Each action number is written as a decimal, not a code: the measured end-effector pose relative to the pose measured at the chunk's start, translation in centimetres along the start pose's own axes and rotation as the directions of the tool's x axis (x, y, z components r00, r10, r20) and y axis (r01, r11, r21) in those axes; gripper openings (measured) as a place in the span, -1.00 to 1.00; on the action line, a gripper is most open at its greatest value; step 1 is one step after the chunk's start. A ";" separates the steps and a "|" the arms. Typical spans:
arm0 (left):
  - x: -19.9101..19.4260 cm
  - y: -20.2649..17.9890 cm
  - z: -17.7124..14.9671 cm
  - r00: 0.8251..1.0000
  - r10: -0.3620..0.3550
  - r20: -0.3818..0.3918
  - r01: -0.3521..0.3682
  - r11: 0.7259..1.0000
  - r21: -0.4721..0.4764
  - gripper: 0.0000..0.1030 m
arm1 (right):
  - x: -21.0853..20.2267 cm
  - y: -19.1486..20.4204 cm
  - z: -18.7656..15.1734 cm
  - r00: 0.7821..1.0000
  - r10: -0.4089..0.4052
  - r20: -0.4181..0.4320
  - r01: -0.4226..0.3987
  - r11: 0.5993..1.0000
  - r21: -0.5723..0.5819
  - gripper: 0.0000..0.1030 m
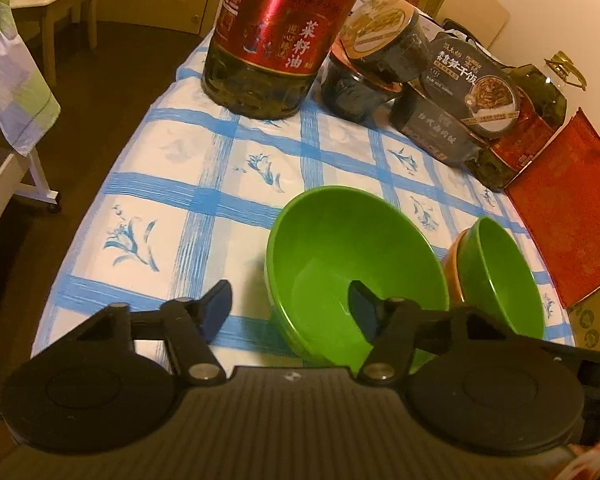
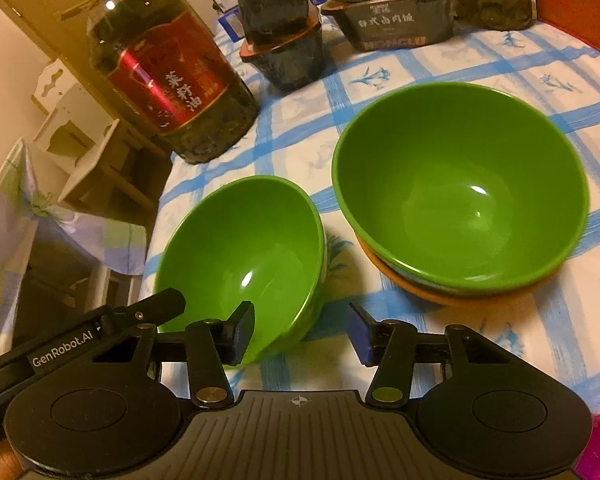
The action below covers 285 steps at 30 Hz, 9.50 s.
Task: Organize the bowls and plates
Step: 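Close the left gripper on the green bowl rim while the right gripper also closes on it, then lift the green bowl with both grippers and carry it over the bowl stack, then lower the held green bowl into the stacked bowls and open both grippers, then withdraw both open grippers from the nested green and orange bowls, then move both grippers to the bowl stack rim and close them on it, then lift the bowl stack with both grippers and carry it toward the pink plates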
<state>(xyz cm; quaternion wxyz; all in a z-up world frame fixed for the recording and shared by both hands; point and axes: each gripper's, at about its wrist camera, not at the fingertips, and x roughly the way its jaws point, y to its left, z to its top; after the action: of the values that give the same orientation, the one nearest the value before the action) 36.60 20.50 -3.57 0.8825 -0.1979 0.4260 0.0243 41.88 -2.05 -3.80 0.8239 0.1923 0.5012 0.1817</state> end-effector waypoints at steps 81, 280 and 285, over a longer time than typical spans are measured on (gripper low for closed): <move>-11.5 -15.1 -11.3 0.998 -0.033 -0.052 0.040 0.988 0.149 -0.73 | -19.7 -7.9 -6.6 0.993 -0.058 0.099 0.064 0.996 -0.063 -0.69; 7.6 -13.6 -0.5 0.973 -0.115 -0.200 0.104 0.993 -0.065 -0.29 | -2.2 -15.1 9.2 0.986 -0.016 -0.165 0.023 0.999 0.036 -0.26; 7.6 -14.0 -0.5 0.974 -0.094 -0.207 0.088 0.995 -0.040 -0.32 | -2.0 -14.6 9.1 0.985 -0.035 -0.170 0.038 0.999 0.012 -0.45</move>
<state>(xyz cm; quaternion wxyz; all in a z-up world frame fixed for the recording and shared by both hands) 44.05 6.52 -5.05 0.8299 -0.2322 0.5064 -0.0304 50.69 -16.82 -5.74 0.7799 0.1731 0.5744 0.1784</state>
